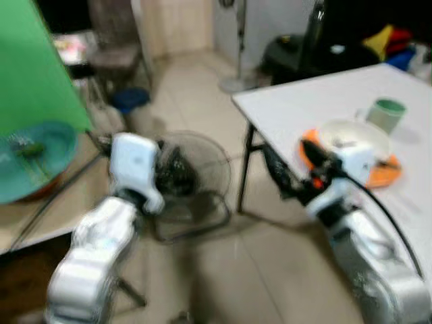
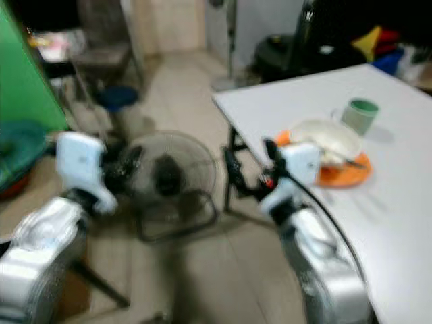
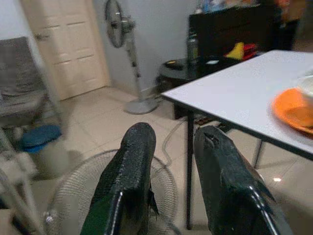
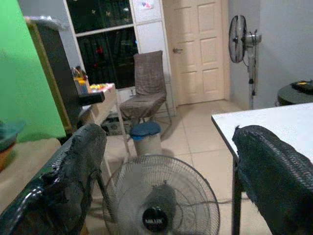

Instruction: Setting the table

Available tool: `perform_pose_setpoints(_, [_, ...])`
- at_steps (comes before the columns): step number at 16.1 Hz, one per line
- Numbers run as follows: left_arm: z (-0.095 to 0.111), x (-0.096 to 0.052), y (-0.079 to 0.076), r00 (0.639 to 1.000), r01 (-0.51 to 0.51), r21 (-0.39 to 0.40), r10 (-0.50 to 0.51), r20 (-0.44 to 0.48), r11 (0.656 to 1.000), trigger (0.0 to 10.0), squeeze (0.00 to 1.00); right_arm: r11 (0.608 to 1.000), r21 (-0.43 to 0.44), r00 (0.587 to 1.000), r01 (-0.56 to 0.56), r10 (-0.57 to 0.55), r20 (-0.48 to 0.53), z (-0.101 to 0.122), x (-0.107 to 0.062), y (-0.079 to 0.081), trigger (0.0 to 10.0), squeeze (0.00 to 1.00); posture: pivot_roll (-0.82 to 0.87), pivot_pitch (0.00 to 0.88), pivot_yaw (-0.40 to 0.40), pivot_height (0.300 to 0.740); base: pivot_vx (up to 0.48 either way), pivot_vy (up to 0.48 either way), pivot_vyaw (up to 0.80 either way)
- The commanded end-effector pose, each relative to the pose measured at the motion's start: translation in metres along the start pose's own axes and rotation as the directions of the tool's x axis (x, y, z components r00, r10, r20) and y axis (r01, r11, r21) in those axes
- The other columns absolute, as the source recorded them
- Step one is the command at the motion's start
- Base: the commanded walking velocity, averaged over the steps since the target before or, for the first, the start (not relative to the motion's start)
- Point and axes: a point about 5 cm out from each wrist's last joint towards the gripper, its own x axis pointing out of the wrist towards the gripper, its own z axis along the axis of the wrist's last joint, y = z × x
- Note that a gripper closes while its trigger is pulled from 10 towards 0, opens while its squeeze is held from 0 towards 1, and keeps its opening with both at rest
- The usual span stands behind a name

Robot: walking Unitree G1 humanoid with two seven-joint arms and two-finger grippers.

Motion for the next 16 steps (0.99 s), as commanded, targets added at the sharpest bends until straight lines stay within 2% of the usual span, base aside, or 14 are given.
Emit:
perform_pose_setpoints(1, [0.003, -0.002, 0.007, 0.999, -0.029, 0.025, 0.029, 0.015, 0.999, 10.0, 0.0, 0.999, 0.021, 0.999, -0.032, 0.032, 0.0, 0.0, 0.002, 0.005, 10.0, 1.0, 0.1, 0.0, 0.037, 0.74, 0.0, 0.39, 0.0])
perform_pose_setpoints(14, [0.002, -0.002, 0.013, 0.998, -0.062, 0.025, 0.062, 0.02, 0.998, 10.0, 0.0, 0.997, 0.009, 0.997, -0.075, 0.075, -0.034, -0.004, 0.008, 0.008, 10.0, 1.0, 0.12, 0.0, 0.03, 0.74, 0.0, 0.385, 0.0])
perform_pose_setpoints(16, [0.004, -0.002, 0.018, 0.993, -0.116, 0.032, 0.115, 0.036, 0.993, 10.0, 0.0, 0.996, -0.002, 0.995, -0.087, 0.087, -0.039, -0.003, 0.012, 0.009, 10.0, 1.0, 0.13, 0.0, 0.025, 0.74, 0.0, 0.0, 0.0])
